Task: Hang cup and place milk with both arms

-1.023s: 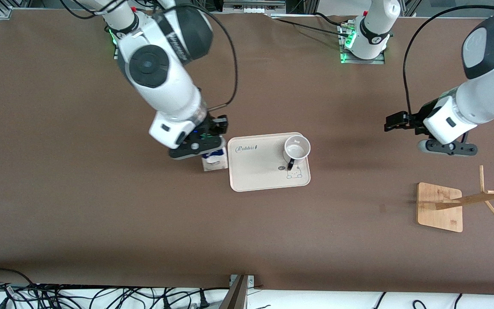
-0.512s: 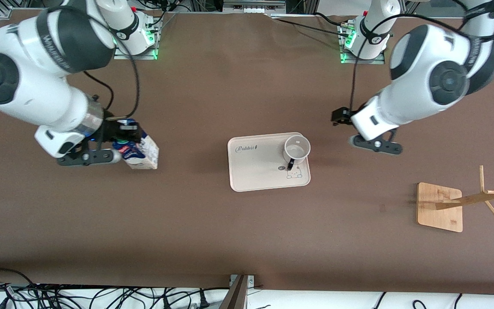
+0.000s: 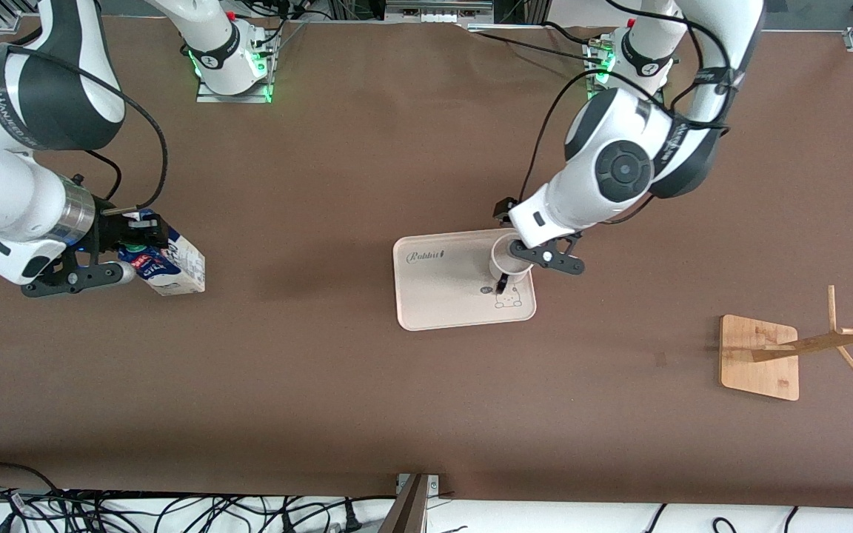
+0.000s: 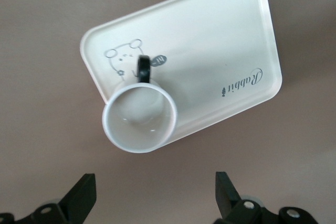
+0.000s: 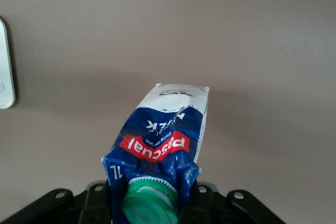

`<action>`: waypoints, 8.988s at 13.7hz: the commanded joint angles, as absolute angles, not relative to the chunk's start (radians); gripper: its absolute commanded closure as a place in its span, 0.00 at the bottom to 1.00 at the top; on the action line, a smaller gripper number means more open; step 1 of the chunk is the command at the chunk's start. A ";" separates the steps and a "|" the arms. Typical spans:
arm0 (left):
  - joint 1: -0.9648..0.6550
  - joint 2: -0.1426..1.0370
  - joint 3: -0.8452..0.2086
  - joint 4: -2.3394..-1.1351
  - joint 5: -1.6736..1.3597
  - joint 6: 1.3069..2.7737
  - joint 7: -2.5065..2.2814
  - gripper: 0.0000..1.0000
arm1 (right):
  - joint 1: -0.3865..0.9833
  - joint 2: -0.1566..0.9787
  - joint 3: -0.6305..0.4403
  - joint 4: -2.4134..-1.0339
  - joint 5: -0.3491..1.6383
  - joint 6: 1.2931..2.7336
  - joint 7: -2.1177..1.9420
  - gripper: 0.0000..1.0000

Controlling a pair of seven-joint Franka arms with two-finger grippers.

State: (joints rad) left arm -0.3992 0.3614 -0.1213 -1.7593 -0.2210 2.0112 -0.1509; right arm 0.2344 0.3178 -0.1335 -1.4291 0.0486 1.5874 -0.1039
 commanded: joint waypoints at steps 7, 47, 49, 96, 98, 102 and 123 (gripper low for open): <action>-0.449 0.469 -0.144 -1.853 -0.213 2.253 -0.026 0.00 | 0.132 0.255 -0.118 -1.686 0.043 1.735 -0.207 0.53; -0.120 0.235 0.218 -1.543 -0.179 1.799 0.295 1.00 | 0.017 0.177 -0.120 -1.620 -0.048 1.769 -0.258 0.00; -0.115 0.242 0.248 -1.522 -0.181 1.795 0.319 1.00 | 0.018 0.166 -0.120 -1.621 -0.034 1.677 -0.253 0.00; -0.179 0.141 0.321 -1.555 -0.106 1.764 0.529 0.00 | 0.011 0.098 -0.061 -1.428 0.020 1.424 -0.135 0.00; -0.187 0.098 0.296 -1.604 -0.110 1.743 0.491 0.00 | 0.011 0.098 -0.061 -1.427 0.017 1.425 -0.135 0.00; -0.183 0.023 0.209 -1.666 -0.104 1.674 0.342 0.00 | 0.009 0.100 -0.061 -1.427 0.017 1.425 -0.133 0.00; 0.058 -0.017 -0.046 -1.641 -0.025 1.529 0.051 0.00 | 0.015 0.107 -0.061 -1.427 -0.023 1.431 -0.236 0.00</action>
